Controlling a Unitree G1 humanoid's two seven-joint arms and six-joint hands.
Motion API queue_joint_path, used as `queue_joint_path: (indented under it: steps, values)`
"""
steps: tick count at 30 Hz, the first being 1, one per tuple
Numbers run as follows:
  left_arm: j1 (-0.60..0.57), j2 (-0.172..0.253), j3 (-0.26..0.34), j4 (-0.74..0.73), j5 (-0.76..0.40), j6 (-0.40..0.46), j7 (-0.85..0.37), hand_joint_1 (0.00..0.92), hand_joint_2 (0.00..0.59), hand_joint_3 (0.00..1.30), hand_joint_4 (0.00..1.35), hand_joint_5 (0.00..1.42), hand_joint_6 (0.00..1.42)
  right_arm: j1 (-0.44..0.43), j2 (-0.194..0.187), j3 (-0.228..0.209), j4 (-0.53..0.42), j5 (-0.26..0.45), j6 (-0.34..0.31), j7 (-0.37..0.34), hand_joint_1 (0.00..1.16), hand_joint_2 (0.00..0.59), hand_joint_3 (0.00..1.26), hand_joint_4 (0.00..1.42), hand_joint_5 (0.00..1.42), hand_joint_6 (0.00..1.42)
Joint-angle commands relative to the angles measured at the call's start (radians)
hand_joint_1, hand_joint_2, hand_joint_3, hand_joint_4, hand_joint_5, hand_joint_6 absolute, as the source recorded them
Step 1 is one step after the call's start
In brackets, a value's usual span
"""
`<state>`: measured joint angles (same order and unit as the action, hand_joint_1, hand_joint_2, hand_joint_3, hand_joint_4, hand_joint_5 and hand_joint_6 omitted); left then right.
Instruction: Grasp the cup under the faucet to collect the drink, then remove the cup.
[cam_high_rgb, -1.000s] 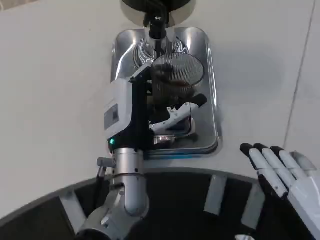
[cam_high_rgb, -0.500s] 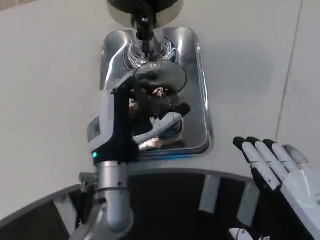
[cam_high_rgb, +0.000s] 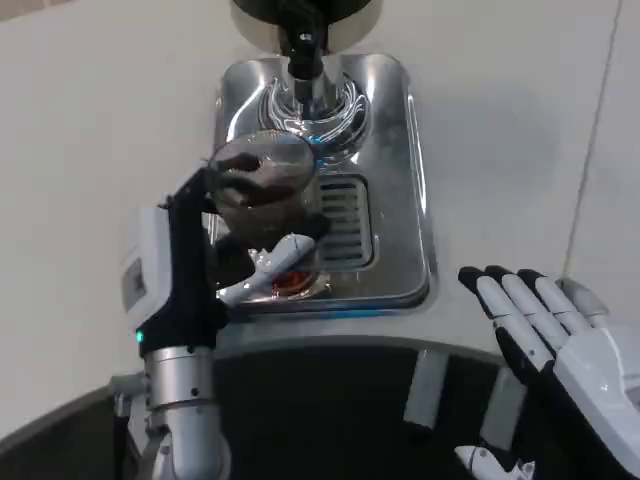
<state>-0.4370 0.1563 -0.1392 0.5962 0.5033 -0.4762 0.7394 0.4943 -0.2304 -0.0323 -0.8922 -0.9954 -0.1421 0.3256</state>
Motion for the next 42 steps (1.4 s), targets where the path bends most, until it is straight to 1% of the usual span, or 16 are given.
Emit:
queue_joint_path:
  steps: [1,7,11,15,18,23,25,26,27,30,32,33,36,42]
  values:
    - [0.024,0.000,0.020,-0.071,-0.004,0.005,-0.008,0.753,0.048,1.08,1.05,1.24,1.42,0.003,-0.004,-0.006,0.003,-0.002,0.000,-0.009,0.35,0.432,0.00,0.00,0.00,0.00]
    - [0.050,0.004,0.033,-0.112,-0.001,0.010,-0.026,0.745,0.049,1.08,1.05,1.24,1.42,-0.004,-0.008,-0.007,0.005,-0.002,-0.003,-0.015,0.35,0.436,0.00,0.00,0.00,0.00]
    - [0.107,0.025,0.046,-0.186,0.012,0.008,-0.046,0.743,0.049,1.09,1.05,1.24,1.42,-0.018,-0.022,-0.011,0.013,0.005,-0.008,-0.015,0.35,0.437,0.00,0.00,0.00,0.00]
    - [0.162,0.044,0.062,-0.232,0.017,0.004,-0.062,0.746,0.045,1.10,1.05,1.24,1.42,-0.059,-0.028,-0.020,0.026,0.014,0.000,-0.015,0.35,0.437,0.00,0.00,0.00,0.00]
    - [0.195,0.046,0.074,-0.288,0.013,0.002,-0.073,0.747,0.044,1.10,1.05,1.24,1.42,-0.077,-0.031,-0.019,0.034,0.009,-0.008,-0.024,0.35,0.437,0.00,0.00,0.00,0.00]
    - [0.240,0.042,0.088,-0.389,0.007,0.001,-0.114,0.748,0.044,1.10,1.05,1.24,1.42,-0.075,-0.047,-0.019,0.034,0.007,-0.034,-0.045,0.35,0.438,0.00,0.00,0.00,0.00]
    - [0.270,0.043,0.087,-0.443,0.009,-0.006,-0.137,0.746,0.045,1.10,1.05,1.24,1.42,-0.054,-0.049,-0.018,0.038,0.006,-0.072,-0.107,0.31,0.462,0.00,0.00,0.00,0.00]
    - [0.286,0.043,0.085,-0.468,0.012,-0.010,-0.147,0.745,0.046,1.10,1.05,1.24,1.42,-0.046,-0.050,-0.018,0.041,0.005,-0.085,-0.130,0.28,0.452,0.00,0.00,0.00,0.00]
    - [0.297,0.042,0.085,-0.485,0.014,-0.012,-0.154,0.745,0.046,1.10,1.05,1.24,1.42,-0.038,-0.052,-0.016,0.045,0.002,-0.097,-0.147,0.24,0.468,0.00,0.00,0.00,0.00]
    - [0.344,0.033,0.085,-0.554,0.008,-0.008,-0.185,0.742,0.046,1.11,1.05,1.24,1.42,-0.011,-0.060,-0.004,0.063,-0.004,-0.123,-0.168,0.13,0.491,0.00,0.00,0.00,0.00]
    - [0.366,0.032,0.089,-0.589,0.002,-0.005,-0.207,0.729,0.054,1.11,1.05,1.24,1.42,-0.003,-0.066,-0.001,0.068,-0.007,-0.128,-0.165,0.12,0.493,0.00,0.00,0.00,0.00]
    - [0.380,0.034,0.091,-0.610,-0.001,-0.009,-0.221,0.727,0.055,1.11,1.05,1.24,1.42,-0.001,-0.067,0.000,0.069,-0.008,-0.129,-0.162,0.09,0.496,0.00,0.00,0.00,0.00]
    - [0.422,0.044,0.099,-0.667,-0.001,-0.023,-0.255,0.727,0.056,1.11,1.05,1.24,1.42,-0.004,-0.079,0.001,0.064,-0.008,-0.127,-0.145,0.08,0.496,0.00,0.00,0.00,0.00]
    - [0.495,0.050,0.107,-0.734,-0.003,-0.047,-0.292,0.730,0.057,1.12,1.05,1.24,1.42,-0.035,-0.101,-0.014,0.063,0.014,-0.117,-0.128,0.08,0.502,0.00,0.00,0.00,0.00]
